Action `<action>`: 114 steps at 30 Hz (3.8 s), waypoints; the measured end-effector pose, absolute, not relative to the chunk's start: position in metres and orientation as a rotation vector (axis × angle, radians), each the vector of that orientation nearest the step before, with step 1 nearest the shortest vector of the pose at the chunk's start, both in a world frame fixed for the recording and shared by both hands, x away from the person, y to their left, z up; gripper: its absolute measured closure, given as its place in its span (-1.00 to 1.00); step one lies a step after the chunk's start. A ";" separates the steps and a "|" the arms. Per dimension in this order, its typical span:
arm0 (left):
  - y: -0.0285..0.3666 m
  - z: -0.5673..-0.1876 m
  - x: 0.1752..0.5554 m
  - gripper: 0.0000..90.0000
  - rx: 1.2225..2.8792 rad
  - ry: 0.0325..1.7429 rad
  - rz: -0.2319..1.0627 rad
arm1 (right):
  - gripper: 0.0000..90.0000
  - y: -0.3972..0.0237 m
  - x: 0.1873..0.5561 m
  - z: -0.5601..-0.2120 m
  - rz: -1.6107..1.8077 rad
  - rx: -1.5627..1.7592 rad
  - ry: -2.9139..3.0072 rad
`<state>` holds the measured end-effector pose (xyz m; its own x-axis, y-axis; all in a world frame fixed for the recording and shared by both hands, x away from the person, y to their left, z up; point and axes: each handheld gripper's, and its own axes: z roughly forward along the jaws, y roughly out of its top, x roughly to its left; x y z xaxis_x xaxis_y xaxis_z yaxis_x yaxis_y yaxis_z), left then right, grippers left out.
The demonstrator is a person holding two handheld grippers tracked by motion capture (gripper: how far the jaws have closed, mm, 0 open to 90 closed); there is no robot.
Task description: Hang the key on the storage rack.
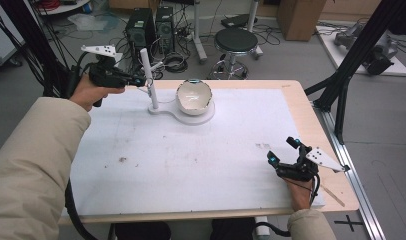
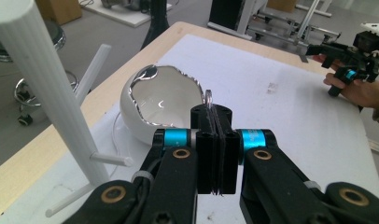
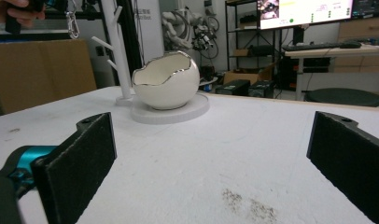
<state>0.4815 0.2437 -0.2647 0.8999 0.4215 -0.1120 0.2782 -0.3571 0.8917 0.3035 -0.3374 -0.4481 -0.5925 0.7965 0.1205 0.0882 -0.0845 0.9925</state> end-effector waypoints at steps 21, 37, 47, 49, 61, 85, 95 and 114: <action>0.254 -0.294 0.507 0.97 1.994 0.600 0.129 | -0.99 -0.336 0.301 -0.452 1.700 0.953 1.648; 0.264 -0.314 0.526 0.97 1.980 0.663 0.128 | -0.99 -0.336 0.302 -0.452 1.695 0.943 1.658; 0.261 -0.325 0.535 0.96 1.986 0.676 0.129 | -0.99 -0.336 0.302 -0.452 1.694 0.938 1.661; 0.261 -0.327 0.535 0.96 1.984 0.681 0.152 | -0.99 -0.336 0.302 -0.452 1.695 0.938 1.662; 0.297 -0.337 0.517 -0.13 1.884 0.788 0.343 | -0.99 -0.335 0.302 -0.452 1.695 0.943 1.672; 0.317 -0.374 0.329 -0.96 1.682 0.621 0.571 | -0.99 -0.329 0.322 -0.449 1.611 0.963 1.744; 0.300 -0.422 0.302 -0.96 1.583 0.643 0.641 | -0.99 -0.326 0.319 -0.449 1.589 0.942 1.746; 0.302 -0.453 0.282 -0.96 1.435 0.682 0.736 | -0.99 -0.327 0.320 -0.450 1.584 0.946 1.729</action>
<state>0.2821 0.3017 -0.4534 0.6126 0.7901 0.0228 -0.0370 -0.0002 0.9993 0.3196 -0.3268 -0.4496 -0.5637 0.8253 0.0326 0.1044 0.0320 0.9940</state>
